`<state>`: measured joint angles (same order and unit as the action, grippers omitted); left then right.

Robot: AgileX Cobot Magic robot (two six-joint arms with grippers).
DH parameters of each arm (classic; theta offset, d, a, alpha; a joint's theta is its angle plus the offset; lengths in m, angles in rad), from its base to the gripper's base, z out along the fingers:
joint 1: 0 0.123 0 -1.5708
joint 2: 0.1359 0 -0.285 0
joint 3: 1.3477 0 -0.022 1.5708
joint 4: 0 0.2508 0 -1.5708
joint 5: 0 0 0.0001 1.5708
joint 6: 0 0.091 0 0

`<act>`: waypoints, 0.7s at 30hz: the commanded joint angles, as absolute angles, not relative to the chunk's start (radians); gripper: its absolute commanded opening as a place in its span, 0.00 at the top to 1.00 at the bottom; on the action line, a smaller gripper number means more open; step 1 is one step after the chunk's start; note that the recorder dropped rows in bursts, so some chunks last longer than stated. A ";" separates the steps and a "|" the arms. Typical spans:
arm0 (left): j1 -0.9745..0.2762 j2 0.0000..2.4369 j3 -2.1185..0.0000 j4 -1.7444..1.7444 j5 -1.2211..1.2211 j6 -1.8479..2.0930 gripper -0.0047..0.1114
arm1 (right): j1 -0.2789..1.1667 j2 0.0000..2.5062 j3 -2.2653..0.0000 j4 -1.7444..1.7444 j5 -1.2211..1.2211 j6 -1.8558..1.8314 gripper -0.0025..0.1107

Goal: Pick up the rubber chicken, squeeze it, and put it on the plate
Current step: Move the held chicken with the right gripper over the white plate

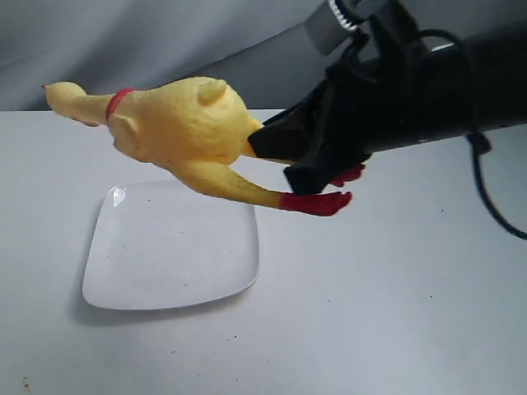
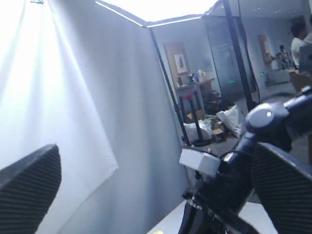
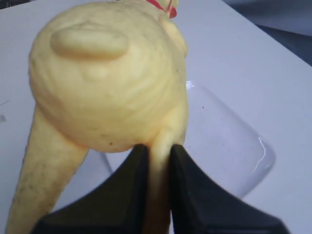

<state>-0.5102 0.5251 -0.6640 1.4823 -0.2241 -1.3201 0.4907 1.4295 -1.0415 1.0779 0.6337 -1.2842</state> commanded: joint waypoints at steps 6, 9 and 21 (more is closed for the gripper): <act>-0.511 0.493 -0.669 1.474 -0.121 -1.333 0.08 | 0.529 1.815 -1.043 1.516 0.509 -1.766 0.98; -0.511 0.493 -0.669 1.474 -0.121 -1.333 0.08 | 0.529 1.871 -1.043 1.703 0.563 -1.942 0.98; -0.511 0.493 -0.667 1.474 -0.080 -1.331 0.08 | 0.529 1.979 -1.043 1.606 0.376 -1.851 0.80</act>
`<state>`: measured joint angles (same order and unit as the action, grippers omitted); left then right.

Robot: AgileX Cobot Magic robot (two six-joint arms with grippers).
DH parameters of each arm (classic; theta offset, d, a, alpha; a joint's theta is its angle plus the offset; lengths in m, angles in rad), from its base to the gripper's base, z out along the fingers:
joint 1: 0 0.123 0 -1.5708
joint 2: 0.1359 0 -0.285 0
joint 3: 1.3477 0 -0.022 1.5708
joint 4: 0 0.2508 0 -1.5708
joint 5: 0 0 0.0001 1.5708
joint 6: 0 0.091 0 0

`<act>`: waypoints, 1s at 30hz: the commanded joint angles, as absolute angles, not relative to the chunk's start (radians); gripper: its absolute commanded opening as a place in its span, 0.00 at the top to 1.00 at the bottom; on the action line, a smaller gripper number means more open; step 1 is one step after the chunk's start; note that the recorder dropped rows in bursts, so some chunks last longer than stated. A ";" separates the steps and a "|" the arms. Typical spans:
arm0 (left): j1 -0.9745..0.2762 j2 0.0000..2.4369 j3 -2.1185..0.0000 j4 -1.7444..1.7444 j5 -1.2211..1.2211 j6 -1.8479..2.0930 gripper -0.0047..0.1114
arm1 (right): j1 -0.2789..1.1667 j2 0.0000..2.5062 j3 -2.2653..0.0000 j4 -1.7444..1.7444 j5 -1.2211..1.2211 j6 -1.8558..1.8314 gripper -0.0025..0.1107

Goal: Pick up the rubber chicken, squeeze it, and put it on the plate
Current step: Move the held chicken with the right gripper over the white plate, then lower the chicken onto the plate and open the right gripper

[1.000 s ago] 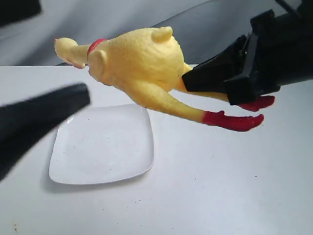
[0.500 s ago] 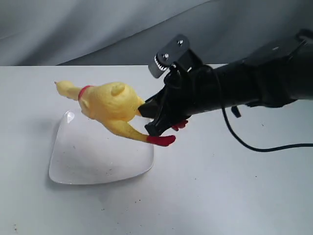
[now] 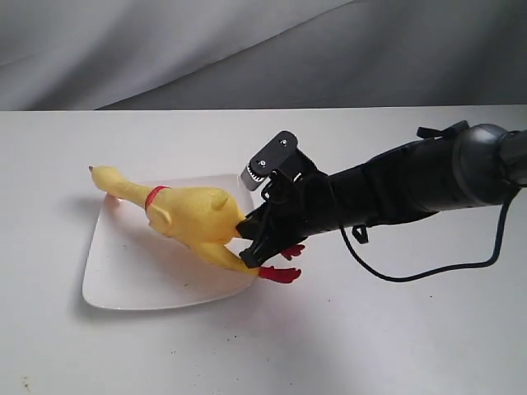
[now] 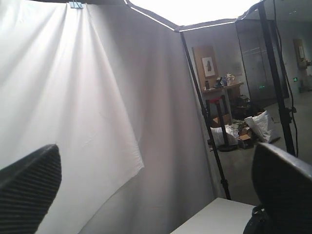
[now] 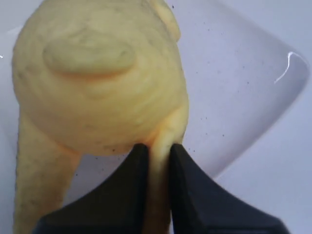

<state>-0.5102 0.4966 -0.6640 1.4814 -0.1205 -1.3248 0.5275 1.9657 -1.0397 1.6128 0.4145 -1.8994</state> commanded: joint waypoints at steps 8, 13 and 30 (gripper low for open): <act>-0.511 0.493 -0.667 1.474 -0.009 -1.333 0.14 | 0.529 1.867 -1.043 1.148 0.341 -1.449 0.45; -0.511 0.493 -0.667 1.474 0.000 -1.333 0.50 | 0.529 1.619 -1.043 0.663 0.415 -0.976 0.72; -0.511 0.493 -0.667 1.474 0.000 -1.330 0.95 | 0.529 0.916 -1.043 0.544 0.482 -0.799 0.98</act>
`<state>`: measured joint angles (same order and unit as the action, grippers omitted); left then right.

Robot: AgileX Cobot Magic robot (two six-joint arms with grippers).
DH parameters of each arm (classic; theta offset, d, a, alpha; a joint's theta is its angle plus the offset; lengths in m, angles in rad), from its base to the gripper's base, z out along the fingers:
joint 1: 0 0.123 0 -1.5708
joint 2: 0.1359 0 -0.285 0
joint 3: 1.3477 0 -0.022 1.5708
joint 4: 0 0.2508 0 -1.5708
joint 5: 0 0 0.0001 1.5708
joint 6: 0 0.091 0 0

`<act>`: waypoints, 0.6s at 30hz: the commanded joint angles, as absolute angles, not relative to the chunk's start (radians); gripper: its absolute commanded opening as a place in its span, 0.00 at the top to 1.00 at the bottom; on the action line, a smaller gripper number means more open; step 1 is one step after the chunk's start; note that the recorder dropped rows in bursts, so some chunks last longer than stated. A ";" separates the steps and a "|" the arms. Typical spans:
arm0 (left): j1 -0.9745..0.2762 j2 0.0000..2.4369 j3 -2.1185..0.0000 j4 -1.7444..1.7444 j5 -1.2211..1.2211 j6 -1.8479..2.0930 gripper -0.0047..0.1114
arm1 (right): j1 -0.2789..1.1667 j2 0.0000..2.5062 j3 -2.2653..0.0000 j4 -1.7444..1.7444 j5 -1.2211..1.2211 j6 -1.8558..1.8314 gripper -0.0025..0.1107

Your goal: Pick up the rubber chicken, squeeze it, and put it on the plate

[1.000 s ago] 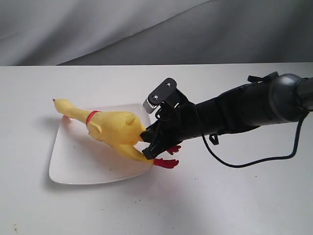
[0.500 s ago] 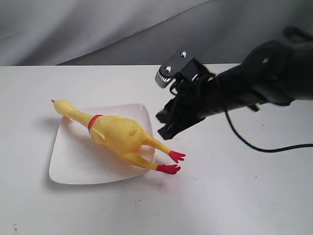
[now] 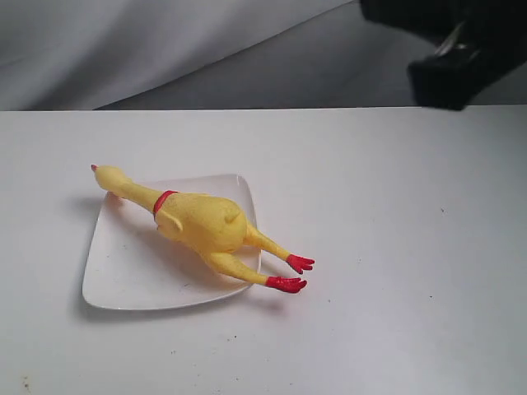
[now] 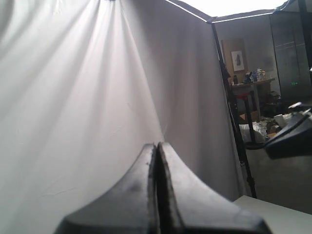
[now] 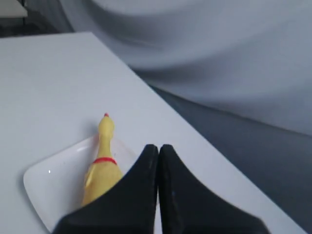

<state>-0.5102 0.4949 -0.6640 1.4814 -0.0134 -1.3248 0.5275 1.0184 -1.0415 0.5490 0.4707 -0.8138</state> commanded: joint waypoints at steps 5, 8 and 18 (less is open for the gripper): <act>-0.511 0.493 -0.667 1.474 0.000 -1.330 0.95 | 0.529 0.807 -1.043 0.544 0.482 -0.799 0.98; -0.511 0.493 -0.667 1.474 0.000 -1.330 0.95 | 0.529 0.753 -1.043 0.544 0.482 -0.799 0.98; -0.511 0.493 -0.667 1.474 0.000 -1.330 0.95 | 0.518 0.634 -1.043 0.544 0.471 -0.797 0.98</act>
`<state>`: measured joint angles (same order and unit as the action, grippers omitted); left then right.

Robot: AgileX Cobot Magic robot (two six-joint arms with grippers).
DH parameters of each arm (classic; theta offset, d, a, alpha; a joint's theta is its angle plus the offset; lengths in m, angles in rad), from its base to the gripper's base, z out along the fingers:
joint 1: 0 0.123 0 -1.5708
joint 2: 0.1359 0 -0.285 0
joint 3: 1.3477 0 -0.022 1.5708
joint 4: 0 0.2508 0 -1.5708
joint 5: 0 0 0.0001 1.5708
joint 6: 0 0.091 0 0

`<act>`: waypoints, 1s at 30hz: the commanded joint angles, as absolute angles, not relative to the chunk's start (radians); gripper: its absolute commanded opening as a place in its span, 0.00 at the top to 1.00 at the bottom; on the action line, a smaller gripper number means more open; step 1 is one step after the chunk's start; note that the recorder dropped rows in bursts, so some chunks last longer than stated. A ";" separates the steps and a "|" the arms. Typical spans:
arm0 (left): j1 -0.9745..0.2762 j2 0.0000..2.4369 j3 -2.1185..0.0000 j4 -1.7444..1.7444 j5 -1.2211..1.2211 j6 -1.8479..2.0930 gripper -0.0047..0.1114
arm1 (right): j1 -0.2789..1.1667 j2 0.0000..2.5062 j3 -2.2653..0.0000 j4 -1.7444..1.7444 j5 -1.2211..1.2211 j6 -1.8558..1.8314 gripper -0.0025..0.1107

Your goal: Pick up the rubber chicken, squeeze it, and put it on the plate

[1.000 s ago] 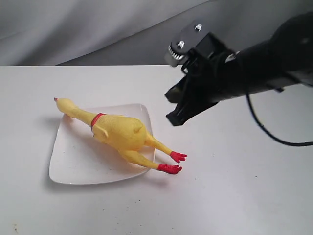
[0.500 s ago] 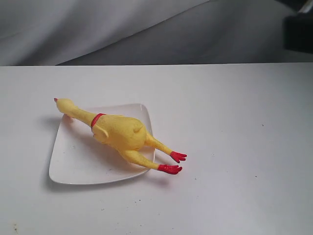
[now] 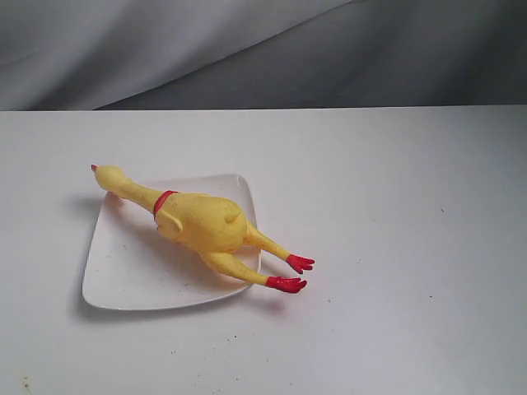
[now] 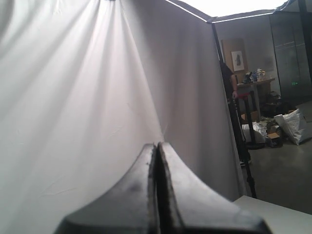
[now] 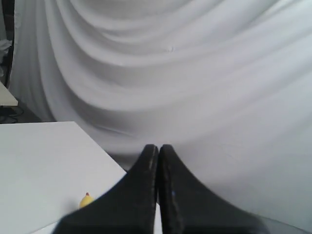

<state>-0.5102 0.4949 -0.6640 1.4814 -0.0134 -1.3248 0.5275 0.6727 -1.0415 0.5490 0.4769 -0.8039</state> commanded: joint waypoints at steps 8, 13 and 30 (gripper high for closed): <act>-0.511 0.493 -0.667 1.474 0.000 -1.330 0.95 | 0.369 0.483 -1.043 0.393 0.494 -0.435 0.98; -0.511 0.493 -0.667 1.474 0.000 -1.330 0.95 | 0.196 0.341 -0.950 0.230 0.525 -0.229 0.98; -0.511 0.493 -0.667 1.474 0.000 -1.330 0.95 | -0.070 0.000 -0.229 0.214 0.332 -0.067 0.98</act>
<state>-0.5102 0.4949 -0.6640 1.4814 -0.0134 -1.3248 -0.0619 0.0092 -0.2913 0.2408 0.3820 -0.1278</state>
